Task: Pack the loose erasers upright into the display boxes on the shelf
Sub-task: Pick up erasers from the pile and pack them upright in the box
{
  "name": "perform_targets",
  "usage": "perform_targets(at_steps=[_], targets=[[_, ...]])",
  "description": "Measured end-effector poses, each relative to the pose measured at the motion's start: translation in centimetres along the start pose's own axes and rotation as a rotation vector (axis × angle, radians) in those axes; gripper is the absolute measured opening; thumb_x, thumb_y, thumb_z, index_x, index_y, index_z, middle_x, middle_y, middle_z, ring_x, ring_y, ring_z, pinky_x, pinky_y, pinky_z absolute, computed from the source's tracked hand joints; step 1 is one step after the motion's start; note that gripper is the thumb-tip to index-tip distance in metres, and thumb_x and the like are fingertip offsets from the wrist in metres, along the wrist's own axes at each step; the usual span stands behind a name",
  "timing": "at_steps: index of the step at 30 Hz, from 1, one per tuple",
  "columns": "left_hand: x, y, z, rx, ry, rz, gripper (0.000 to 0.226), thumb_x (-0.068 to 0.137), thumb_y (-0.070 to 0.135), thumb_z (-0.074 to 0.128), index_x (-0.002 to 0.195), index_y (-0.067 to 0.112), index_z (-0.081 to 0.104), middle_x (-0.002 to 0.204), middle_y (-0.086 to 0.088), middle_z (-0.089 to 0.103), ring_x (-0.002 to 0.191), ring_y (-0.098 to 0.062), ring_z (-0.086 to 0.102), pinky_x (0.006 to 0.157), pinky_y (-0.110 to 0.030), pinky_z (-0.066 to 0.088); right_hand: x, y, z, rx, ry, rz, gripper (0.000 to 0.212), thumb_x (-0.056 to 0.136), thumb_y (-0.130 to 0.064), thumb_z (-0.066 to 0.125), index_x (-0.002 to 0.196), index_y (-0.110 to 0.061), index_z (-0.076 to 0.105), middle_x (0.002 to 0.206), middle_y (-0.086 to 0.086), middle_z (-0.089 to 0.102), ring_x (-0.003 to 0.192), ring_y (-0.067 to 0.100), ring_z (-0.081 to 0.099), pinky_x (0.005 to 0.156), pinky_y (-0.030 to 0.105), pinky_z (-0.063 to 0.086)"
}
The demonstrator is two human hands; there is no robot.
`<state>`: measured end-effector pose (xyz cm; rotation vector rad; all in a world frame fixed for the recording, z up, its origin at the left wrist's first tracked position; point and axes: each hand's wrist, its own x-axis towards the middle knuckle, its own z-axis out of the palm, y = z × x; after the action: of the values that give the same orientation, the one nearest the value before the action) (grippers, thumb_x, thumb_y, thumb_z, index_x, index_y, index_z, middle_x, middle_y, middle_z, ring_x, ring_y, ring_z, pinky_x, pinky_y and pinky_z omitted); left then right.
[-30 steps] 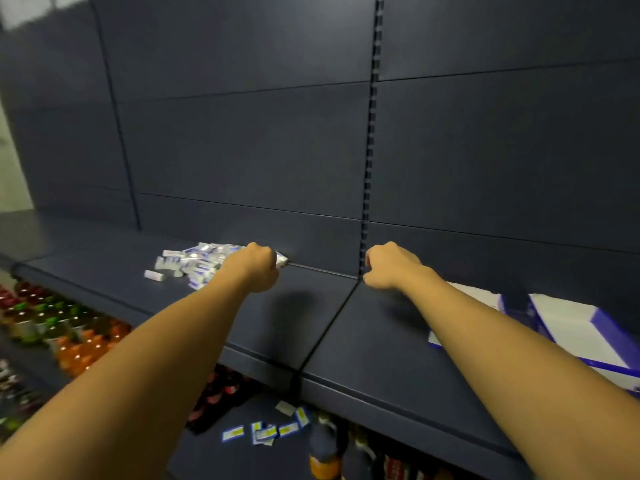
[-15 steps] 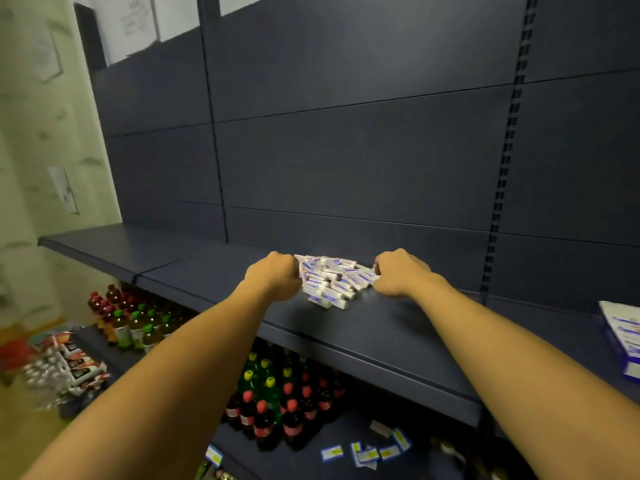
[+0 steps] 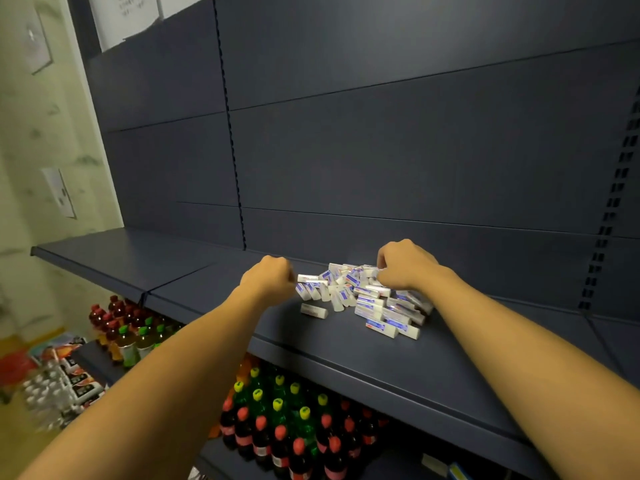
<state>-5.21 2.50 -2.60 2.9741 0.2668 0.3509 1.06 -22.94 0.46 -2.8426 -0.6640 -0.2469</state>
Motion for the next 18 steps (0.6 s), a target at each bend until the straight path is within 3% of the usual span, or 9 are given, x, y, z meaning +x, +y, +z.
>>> perform_targets(at_steps=[4,14,18], targets=[[3.5,-2.0,0.6,0.010,-0.028,0.082,0.022,0.090,0.013,0.057,0.107,0.016,0.071,0.105,-0.004,0.068,0.092,-0.026,0.066,0.083,-0.044,0.060,3.9,-2.2,1.0,0.017,0.031,-0.038,0.022,0.084,-0.015,0.062,0.106,-0.016,0.067,0.100,0.005,0.068,0.087,0.024,0.066,0.074,0.037,0.059],[9.5,-5.7,3.3,-0.179,0.039,0.365,0.016,0.093,0.015,0.059,0.100,0.018,0.073,0.100,0.001,0.067,0.084,-0.015,0.062,0.078,-0.038,0.056,7.4,-5.9,5.7,0.138,0.146,-0.002,0.030,0.083,-0.015,0.060,0.108,-0.028,0.068,0.100,-0.004,0.067,0.088,0.020,0.064,0.076,0.036,0.057],[11.4,-7.2,4.6,-0.296,0.104,0.487,0.013,0.091,0.019,0.062,0.095,0.025,0.073,0.091,0.012,0.062,0.076,-0.007,0.059,0.075,-0.030,0.052,7.4,-6.7,8.0,0.182,0.204,0.068,0.029,0.085,-0.014,0.058,0.105,-0.031,0.069,0.095,-0.008,0.068,0.085,0.017,0.065,0.075,0.035,0.057]])
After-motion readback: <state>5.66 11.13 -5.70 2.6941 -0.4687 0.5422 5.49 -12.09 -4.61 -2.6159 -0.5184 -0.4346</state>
